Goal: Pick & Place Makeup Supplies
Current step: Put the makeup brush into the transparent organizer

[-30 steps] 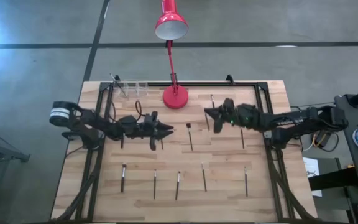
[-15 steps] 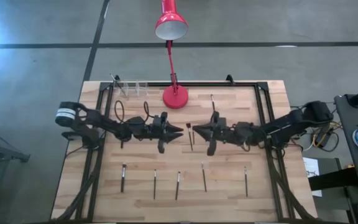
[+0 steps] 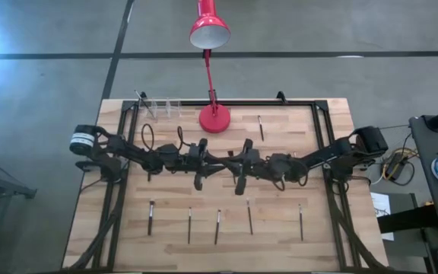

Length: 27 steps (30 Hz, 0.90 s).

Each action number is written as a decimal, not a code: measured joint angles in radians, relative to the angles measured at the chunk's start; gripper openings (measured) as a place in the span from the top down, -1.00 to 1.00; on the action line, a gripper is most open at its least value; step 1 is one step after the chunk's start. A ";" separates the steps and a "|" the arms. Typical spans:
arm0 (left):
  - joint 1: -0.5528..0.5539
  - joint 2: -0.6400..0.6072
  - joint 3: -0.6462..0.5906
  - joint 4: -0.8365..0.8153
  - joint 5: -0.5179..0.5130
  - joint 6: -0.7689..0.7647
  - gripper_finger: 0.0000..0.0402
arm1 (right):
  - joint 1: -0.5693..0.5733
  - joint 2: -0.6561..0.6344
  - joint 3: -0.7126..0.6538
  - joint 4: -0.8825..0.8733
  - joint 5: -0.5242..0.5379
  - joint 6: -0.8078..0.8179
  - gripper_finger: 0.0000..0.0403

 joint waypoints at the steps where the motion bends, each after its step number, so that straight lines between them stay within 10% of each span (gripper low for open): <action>1: -0.003 -0.001 0.000 0.004 0.006 0.002 0.53 | 0.000 0.000 0.000 0.000 0.000 0.000 0.96; 17: -0.004 -0.003 -0.005 0.003 0.008 0.029 0.54 | 0.032 -0.035 -0.014 0.000 0.025 -0.044 0.96; 27: -0.002 -0.005 -0.005 -0.023 0.007 0.035 0.98 | 0.032 -0.033 -0.019 -0.029 0.030 -0.066 0.96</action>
